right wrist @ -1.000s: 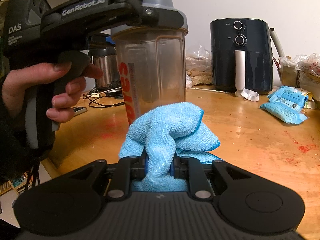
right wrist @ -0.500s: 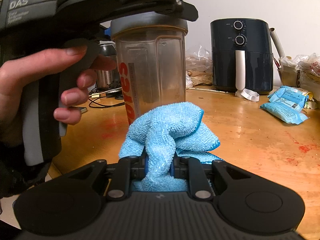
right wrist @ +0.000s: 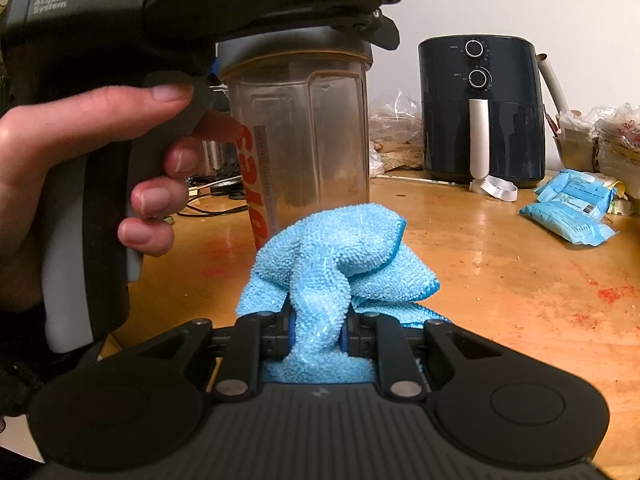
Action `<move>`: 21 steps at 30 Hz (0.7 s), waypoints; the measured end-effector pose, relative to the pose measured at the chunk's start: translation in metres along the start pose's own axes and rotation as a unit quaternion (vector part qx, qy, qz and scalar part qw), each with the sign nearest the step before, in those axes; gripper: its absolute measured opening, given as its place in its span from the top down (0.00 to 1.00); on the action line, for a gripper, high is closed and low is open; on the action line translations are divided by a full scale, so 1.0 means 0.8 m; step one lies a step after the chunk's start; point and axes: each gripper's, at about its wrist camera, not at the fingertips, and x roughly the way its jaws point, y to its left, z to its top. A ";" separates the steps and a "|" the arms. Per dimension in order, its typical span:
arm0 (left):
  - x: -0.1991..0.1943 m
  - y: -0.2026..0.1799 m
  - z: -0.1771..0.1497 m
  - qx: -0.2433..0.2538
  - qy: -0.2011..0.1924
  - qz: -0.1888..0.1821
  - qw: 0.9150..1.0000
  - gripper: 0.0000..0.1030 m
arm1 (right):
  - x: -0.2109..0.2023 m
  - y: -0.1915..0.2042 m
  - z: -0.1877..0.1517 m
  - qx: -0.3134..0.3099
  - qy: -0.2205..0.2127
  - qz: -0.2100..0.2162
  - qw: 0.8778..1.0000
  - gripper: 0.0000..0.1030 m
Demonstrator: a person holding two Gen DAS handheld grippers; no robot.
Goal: Clean container
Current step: 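Rub the cloth along the bottle side with right tool while left tool turns bottle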
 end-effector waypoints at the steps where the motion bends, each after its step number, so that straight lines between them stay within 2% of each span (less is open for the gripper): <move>1: 0.000 -0.001 0.000 -0.001 -0.001 0.000 1.000 0.00 | 0.000 0.000 0.000 0.000 0.000 0.000 1.000 0.83; 21: 0.000 -0.007 0.000 0.002 0.001 0.022 1.000 0.00 | 0.000 -0.003 0.001 0.002 0.001 0.000 1.000 0.80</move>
